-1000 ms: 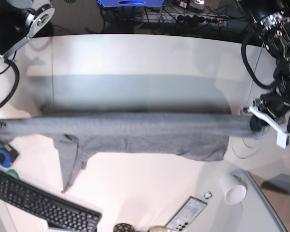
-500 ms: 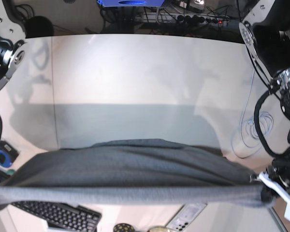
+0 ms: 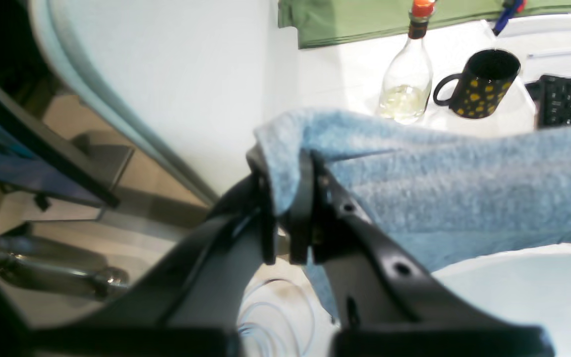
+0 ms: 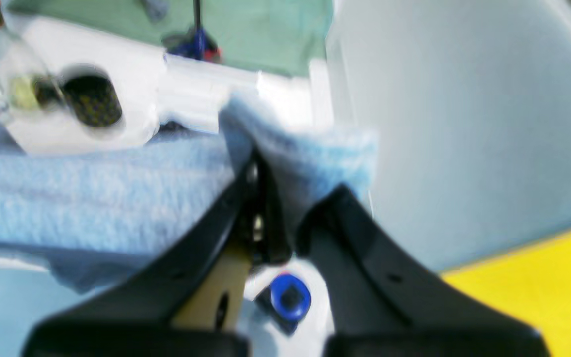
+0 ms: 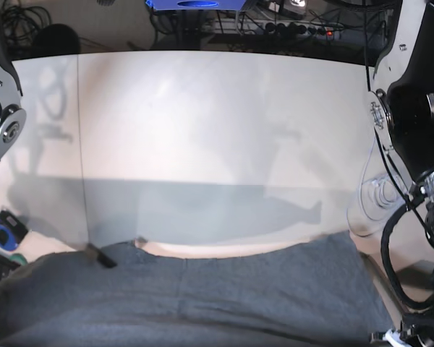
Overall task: Layout the t-shirt on the table in an organized manner, then fold the t-shirt properly
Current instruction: 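Pull the held edge back with both grippers, spreading the shirt flat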
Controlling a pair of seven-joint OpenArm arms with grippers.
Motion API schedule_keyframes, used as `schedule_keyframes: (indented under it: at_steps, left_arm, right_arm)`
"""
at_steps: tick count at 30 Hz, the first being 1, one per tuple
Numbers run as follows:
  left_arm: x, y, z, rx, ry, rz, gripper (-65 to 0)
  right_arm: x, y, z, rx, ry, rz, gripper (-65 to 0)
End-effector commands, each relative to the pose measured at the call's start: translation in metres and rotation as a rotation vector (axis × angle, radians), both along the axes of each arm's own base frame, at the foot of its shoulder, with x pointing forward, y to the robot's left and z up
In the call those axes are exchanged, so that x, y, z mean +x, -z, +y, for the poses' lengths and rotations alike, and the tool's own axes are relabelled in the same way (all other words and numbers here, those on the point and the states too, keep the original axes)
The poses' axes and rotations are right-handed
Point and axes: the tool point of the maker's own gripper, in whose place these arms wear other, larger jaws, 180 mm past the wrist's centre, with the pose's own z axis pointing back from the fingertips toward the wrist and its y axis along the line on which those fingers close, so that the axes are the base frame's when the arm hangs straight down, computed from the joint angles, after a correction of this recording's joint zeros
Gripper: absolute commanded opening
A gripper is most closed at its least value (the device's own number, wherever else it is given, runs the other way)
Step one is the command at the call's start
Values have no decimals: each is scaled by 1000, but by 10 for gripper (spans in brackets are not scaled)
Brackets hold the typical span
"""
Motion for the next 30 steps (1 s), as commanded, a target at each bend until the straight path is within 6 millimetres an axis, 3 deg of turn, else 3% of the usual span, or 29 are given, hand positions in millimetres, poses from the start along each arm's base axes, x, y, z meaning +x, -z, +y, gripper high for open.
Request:
schedule_keyframes:
  at_steps: [1,10,14,18,23,26,30]
  left_arm:
    - [5,-33,11,11,-34,-96,-650]
    - [32,-64,3,-57,-6,-178,-650]
    - [34,-66,-9,-70,15,-188,-650]
    - [27,-46,-11,-69,20,-158,-650]
    - [1,-11,-20,-34,33,-121,-650]
    - [-18,24,-28,-43,68,-59,-650]
    - [-52,80,-21,-101,56,47,-650]
  right_arm:
    - [3,-34,-6,-17,9,-104,-644]
    - [23,-81,-8,35,-19,-234,-645]
    - [21,-87,-17,23,-2,-234,-645]
    - [9,-64,-24,-12,27,-173,-645]
    - [-21,-10,-19,-94,38,-65,-645]
    - [-50,28,-22,-115,64,5,-645]
    - [-89,97,-37,-49,124,149,-648]
